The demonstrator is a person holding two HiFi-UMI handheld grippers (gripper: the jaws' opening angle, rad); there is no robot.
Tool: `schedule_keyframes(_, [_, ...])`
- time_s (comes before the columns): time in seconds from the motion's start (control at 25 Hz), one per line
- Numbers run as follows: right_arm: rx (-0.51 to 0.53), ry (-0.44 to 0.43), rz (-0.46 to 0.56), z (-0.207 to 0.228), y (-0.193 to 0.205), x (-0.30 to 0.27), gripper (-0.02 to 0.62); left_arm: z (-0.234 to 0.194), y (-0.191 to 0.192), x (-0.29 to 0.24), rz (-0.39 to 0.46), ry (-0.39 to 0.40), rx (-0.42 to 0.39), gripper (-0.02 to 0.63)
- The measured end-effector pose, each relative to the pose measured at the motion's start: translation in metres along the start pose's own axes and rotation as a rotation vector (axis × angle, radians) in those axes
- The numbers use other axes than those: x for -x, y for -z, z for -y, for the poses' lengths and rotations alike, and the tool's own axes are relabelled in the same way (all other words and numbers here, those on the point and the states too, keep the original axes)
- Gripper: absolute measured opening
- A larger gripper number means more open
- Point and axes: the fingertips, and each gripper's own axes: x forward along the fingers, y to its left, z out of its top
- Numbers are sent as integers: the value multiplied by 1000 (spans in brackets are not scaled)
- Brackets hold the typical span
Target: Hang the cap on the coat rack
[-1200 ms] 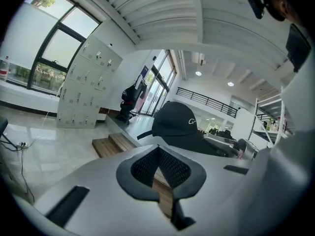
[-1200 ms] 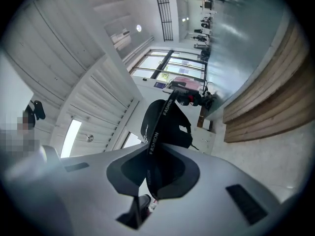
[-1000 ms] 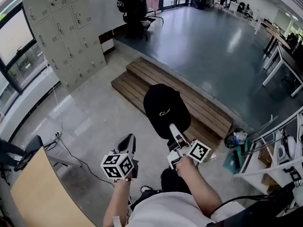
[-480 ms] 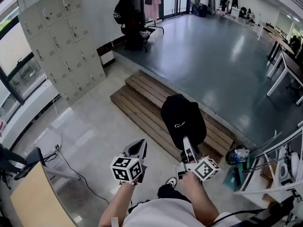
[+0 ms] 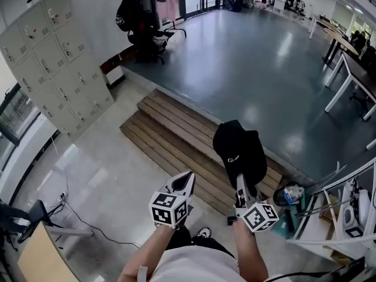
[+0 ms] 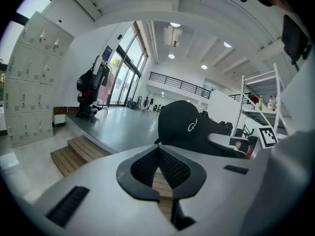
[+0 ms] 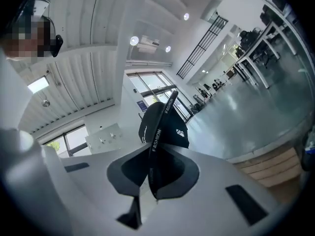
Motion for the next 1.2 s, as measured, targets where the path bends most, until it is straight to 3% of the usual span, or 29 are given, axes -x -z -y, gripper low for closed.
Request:
schedule_keyframes(0.2, [-9, 63, -9, 34, -13, -35, 18, -7, -15, -57, -14, 34, 20, 3])
schedule_keyframes(0.56, [64, 113, -56, 94, -43, -195, 18, -99, -82, -211, -36, 33, 2, 3])
schedule_keyframes(0.68, [65, 122, -60, 123, -60, -266, 18, -136, -118, -272, -21, 25, -32, 3])
schedule_keyframes(0.88, [69, 144, -79, 153, -97, -404, 18, -216, -189, -362, -17, -19, -13, 3])
schedule_keyframes(1.04, [88, 144, -108, 145, -125, -505, 18, -273, -249, -405, -41, -40, 0, 3])
schedule_keyframes(1.2, [189, 123, -98, 121, -160, -571, 18, -305, -305, -430, -29, -49, -7, 3])
